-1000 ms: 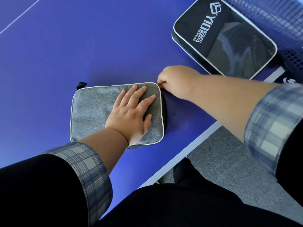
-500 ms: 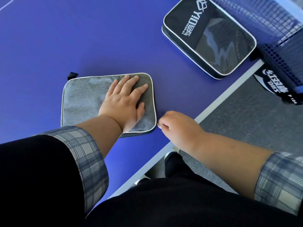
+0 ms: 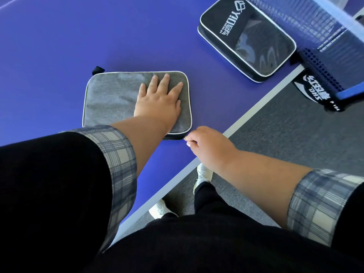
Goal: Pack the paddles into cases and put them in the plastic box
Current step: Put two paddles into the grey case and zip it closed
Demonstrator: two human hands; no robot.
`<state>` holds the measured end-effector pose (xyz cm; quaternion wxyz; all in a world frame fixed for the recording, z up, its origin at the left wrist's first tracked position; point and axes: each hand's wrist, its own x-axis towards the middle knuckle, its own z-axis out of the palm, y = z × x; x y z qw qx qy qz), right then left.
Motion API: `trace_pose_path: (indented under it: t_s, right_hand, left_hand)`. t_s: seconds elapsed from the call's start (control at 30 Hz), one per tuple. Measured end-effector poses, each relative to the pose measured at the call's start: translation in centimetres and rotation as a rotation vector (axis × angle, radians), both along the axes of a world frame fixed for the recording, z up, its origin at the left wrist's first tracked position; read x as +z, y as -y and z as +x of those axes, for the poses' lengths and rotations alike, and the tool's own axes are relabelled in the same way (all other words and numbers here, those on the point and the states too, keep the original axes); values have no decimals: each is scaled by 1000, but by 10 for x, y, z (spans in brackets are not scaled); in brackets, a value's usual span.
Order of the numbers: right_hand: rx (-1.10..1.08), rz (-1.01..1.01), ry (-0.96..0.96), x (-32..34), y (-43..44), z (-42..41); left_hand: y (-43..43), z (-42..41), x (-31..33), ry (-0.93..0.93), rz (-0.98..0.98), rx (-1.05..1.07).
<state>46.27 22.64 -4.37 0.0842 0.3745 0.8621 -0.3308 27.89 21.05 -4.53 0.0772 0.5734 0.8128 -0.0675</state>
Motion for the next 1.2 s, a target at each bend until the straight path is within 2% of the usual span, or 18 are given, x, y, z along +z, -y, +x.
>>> trace_pose_path:
  t_s: [0.13,0.17,0.27,0.33,0.4,0.43,0.5,0.53,0.67,0.8,0.87,0.9,0.97,1.03,1.07,1.2]
  right_hand:
    - [-107,1,49,7,5,-5]
    - [-137,-1,68,8,6,-6]
    - [-198,-29,85,9,11,-9]
    - [-217,-75,72,9,16,-11]
    - [-220,-111,53,8,20,-11]
    - [-215,-121,41,7,22,-11]
    - [-191,-117,17,5,23,-8]
    - [-169,-103,7,4,22,-7]
    - [-48,-78,28,4,13,-3]
    - [78,-203,86,24,4,1]
    - [127,-119,181,38,-3,-5]
    - [91,-19,163,45,-5,-12]
    - [-23,130,-57,56,-6,-34]
    - [13,179,-252,57,-4,-63]
    - [81,200,-248,52,-3,-79]
    - [322,325,40,15,-8,-111]
  left_hand:
    - [-9,1,16,95,-100,3]
    - [-7,-1,24,152,-68,8]
    - [25,3,47,281,199,-33]
    - [60,23,48,336,79,-10]
    - [83,46,37,550,-186,169]
    - [86,54,31,755,-262,349]
    - [82,65,23,1136,-267,746]
    - [79,66,20,1215,-232,831]
    - [74,65,12,1307,-131,901]
    - [76,64,6,1372,-108,980]
    - [75,64,4,1371,-89,984]
    - [75,64,3,1353,-88,958]
    - [77,63,1,1300,-87,900]
    - [80,63,0,1242,-71,838]
    - [82,63,-1,1203,-51,783]
    - [87,62,0,1107,13,631]
